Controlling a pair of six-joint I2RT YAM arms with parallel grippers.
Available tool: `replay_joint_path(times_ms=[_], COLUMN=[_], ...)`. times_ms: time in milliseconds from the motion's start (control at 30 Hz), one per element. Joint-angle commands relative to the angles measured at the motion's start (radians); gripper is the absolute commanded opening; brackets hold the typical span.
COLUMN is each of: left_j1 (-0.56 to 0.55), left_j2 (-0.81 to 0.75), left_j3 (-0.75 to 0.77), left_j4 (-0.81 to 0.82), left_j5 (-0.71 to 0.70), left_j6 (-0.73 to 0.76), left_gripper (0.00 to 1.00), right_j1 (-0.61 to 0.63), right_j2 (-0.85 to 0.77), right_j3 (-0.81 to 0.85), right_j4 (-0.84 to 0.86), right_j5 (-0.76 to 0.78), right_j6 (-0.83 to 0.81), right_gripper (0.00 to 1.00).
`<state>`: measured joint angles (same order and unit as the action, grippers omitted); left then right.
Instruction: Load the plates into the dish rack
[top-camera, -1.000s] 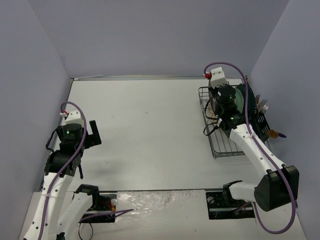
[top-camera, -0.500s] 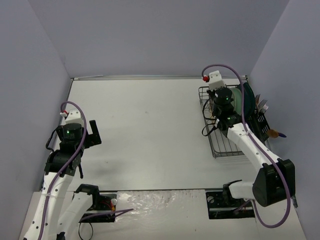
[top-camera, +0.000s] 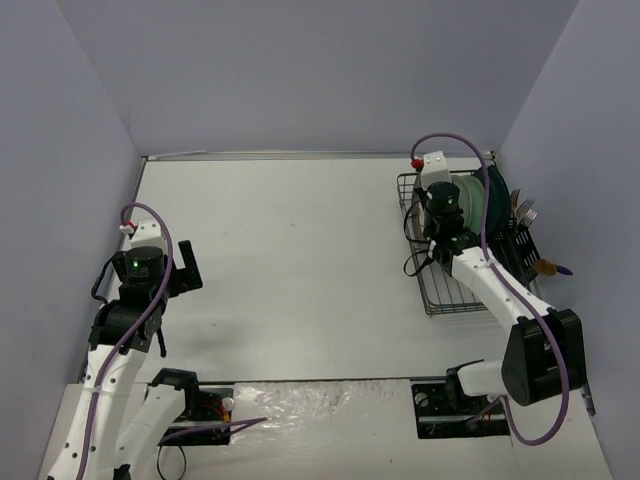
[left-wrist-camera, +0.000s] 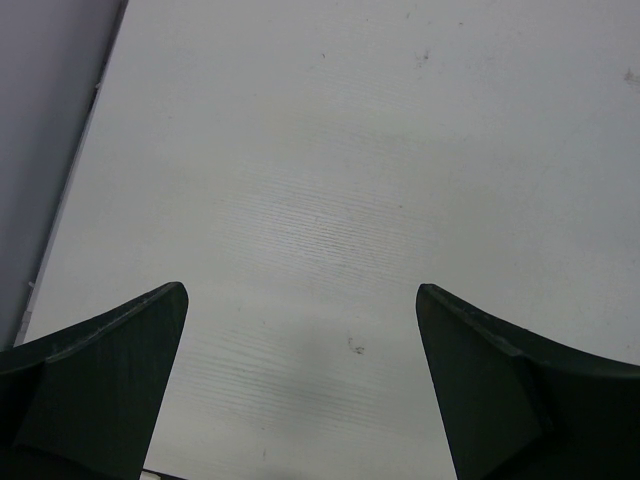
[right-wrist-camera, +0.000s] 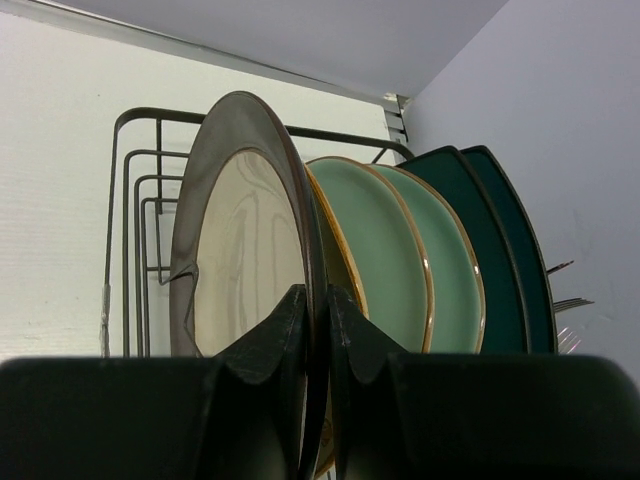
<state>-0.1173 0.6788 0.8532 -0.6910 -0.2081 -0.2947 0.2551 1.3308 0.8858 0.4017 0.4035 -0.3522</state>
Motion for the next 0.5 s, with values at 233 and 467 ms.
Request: replay_joint_path(times_ms=[233,467], left_j1=[0.004,0.005], left_j2=[0.008,0.005], left_j3=[0.020,0.020], left_j4=[0.051,0.051], left_j5=[-0.013,-0.013], left_j6=[0.019,0.019], left_gripper=[0.97,0.97], right_j1=[-0.008,-0.006], right_j2=[-0.036,-0.106], right_j3=[0.035,0.050], right_j4=[0.124,0.054], right_j5=[-0.013,-0.058], right_j6=[0.150,0.216], right_gripper=[0.32,0.66])
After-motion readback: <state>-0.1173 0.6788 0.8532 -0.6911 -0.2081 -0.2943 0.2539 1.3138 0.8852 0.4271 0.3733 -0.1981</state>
